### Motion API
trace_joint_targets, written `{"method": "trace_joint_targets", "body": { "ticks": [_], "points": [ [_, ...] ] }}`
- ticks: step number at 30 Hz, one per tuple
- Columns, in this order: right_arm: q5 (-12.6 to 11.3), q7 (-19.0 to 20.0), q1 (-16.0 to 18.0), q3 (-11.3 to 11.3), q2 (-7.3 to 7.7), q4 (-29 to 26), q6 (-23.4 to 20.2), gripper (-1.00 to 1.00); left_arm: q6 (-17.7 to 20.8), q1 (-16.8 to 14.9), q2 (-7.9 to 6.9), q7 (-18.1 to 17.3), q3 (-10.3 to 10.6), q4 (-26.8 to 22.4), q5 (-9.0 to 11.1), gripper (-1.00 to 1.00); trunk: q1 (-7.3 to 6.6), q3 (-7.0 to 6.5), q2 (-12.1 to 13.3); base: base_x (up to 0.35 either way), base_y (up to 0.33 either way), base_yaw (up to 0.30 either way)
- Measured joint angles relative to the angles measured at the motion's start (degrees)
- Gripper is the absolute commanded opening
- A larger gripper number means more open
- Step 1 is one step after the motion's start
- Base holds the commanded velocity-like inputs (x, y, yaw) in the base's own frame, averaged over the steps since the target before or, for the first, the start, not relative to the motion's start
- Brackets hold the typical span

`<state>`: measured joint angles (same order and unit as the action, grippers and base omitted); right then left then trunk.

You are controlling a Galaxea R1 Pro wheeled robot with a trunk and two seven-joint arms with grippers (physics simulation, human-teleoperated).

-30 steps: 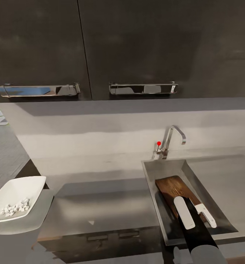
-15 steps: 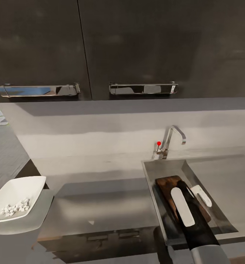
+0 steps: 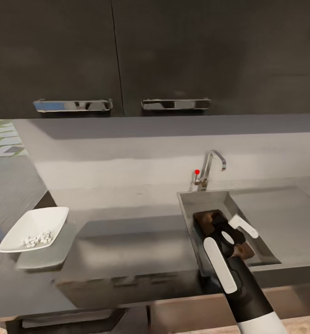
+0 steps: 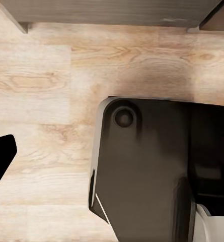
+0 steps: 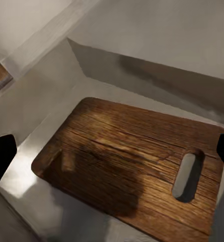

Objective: In the kitchen, take the Vidalia onion out of the sink, dice it on the chopping board with the paring knife, put the diced onion into the bowl on the countertop, then place both the paring knife and the chopping board into the sink.

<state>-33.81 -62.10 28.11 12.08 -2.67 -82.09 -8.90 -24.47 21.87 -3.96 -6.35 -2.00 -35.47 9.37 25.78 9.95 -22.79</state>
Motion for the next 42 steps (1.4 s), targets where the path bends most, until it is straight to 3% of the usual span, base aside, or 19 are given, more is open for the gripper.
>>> {"method": "trace_joint_targets", "body": {
  "ticks": [7,11,13,22,25,30,35,37,39,42],
  "points": [
    [-0.06,4.75,-0.36,0.09,1.42,-0.01,-0.04,1.00,-0.01,0.00,-0.01,0.00,0.03,0.03,-0.01,1.00,0.00,0.00,0.00,-0.336,0.000,0.000],
    [0.09,17.83,-2.00,0.09,2.59,-0.04,-0.20,1.00,-0.01,0.00,-0.01,0.00,0.03,0.03,0.02,1.00,0.01,0.00,-0.01,-0.336,0.000,0.000],
    [0.14,21.52,-2.60,0.01,3.36,-0.27,-0.08,1.00,-0.01,0.00,-0.01,0.00,0.03,0.02,0.01,1.00,0.00,0.00,-0.01,-0.336,0.000,0.000],
    [0.36,27.10,-6.10,0.01,4.01,-4.65,0.43,1.00,-0.01,0.00,-0.02,0.00,0.03,0.02,0.00,1.00,0.00,0.00,-0.01,-0.336,0.000,0.000],
    [1.02,29.35,-7.83,0.01,4.09,-6.09,2.48,1.00,-0.01,0.00,-0.02,0.00,0.03,0.02,0.00,1.00,0.00,0.00,-0.01,-0.336,0.000,0.000],
    [7.35,30.08,-11.45,0.28,4.10,-7.68,7.24,1.00,-0.01,0.00,-0.02,0.00,0.03,-0.11,0.00,1.00,0.00,0.00,-0.01,-0.336,0.000,0.000],
    [8.93,33.01,-15.39,2.55,4.45,-9.39,8.59,1.00,0.00,0.00,-0.01,0.00,0.01,-0.16,0.02,1.00,0.00,0.00,0.00,-0.336,0.000,0.000],
    [9.25,33.25,-16.77,2.77,5.37,-9.47,10.23,1.00,0.00,0.00,-0.01,0.00,0.01,-0.19,0.04,1.00,0.00,0.00,-0.01,-0.336,0.000,0.000],
    [9.64,33.27,-19.44,6.58,8.65,-9.43,12.95,1.00,0.00,0.00,-0.01,0.00,0.01,-0.30,0.01,1.00,0.00,0.01,-0.01,-0.317,0.000,0.000],
    [9.72,33.12,-22.83,10.33,12.85,-8.53,18.30,1.00,-0.01,0.00,-0.02,0.00,0.04,-0.45,0.04,1.00,-0.01,0.01,-0.02,-0.187,0.000,0.000]
  ]
}}
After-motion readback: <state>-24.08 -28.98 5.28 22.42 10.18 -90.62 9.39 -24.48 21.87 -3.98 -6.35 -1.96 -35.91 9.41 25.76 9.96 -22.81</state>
